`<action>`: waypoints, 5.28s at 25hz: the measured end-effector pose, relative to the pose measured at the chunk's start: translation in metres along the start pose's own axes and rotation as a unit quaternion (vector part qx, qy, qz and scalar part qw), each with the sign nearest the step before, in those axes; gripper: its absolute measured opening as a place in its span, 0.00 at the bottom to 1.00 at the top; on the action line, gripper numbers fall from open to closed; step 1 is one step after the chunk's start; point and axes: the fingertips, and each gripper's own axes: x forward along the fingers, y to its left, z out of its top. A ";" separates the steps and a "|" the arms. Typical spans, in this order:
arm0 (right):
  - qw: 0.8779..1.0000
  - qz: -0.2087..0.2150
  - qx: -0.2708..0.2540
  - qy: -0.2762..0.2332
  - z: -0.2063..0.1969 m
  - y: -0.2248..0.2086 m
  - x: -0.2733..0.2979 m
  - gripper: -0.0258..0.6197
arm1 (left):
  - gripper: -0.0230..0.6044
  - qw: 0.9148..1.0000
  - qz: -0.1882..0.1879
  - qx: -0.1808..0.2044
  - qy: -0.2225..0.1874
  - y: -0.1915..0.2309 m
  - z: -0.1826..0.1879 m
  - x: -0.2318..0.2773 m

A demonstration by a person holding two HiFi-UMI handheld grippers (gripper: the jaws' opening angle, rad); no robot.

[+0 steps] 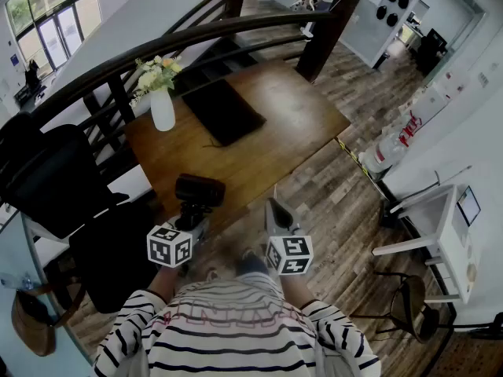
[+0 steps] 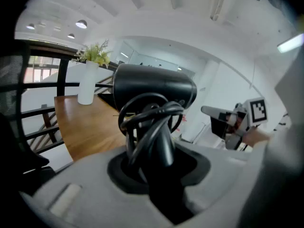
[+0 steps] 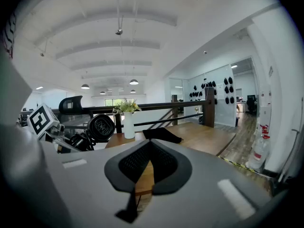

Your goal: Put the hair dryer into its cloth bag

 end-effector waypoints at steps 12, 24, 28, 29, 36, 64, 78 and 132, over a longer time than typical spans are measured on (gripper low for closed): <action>0.999 0.028 0.008 -0.014 0.009 -0.050 0.037 0.04 | 0.23 1.000 0.021 -0.011 0.014 0.003 0.016 0.054; 0.995 0.100 -0.020 0.013 0.027 -0.172 0.098 0.13 | 0.23 0.994 0.095 -0.051 -0.006 -0.015 0.065 0.150; 0.990 0.131 -0.041 0.020 0.036 -0.217 0.122 0.14 | 0.23 0.990 0.125 -0.067 -0.016 -0.025 0.079 0.186; 0.989 0.140 -0.049 0.022 0.037 -0.223 0.125 0.14 | 0.23 0.988 0.132 -0.072 -0.020 -0.027 0.079 0.190; 0.976 0.184 -0.105 0.041 0.036 -0.254 0.160 0.17 | 0.23 0.978 0.168 -0.114 -0.036 -0.029 0.082 0.216; 0.884 0.280 -0.350 0.133 0.001 -0.223 0.368 0.22 | 0.23 0.970 0.190 -0.155 0.004 0.100 0.118 0.259; 0.706 0.408 -0.568 0.116 -0.052 -0.226 0.440 0.25 | 0.23 0.930 0.289 -0.224 -0.033 0.092 0.119 0.295; 0.802 0.509 -0.231 0.209 -0.014 -0.197 0.415 0.06 | 0.23 0.951 0.146 -0.203 0.185 0.086 0.088 0.406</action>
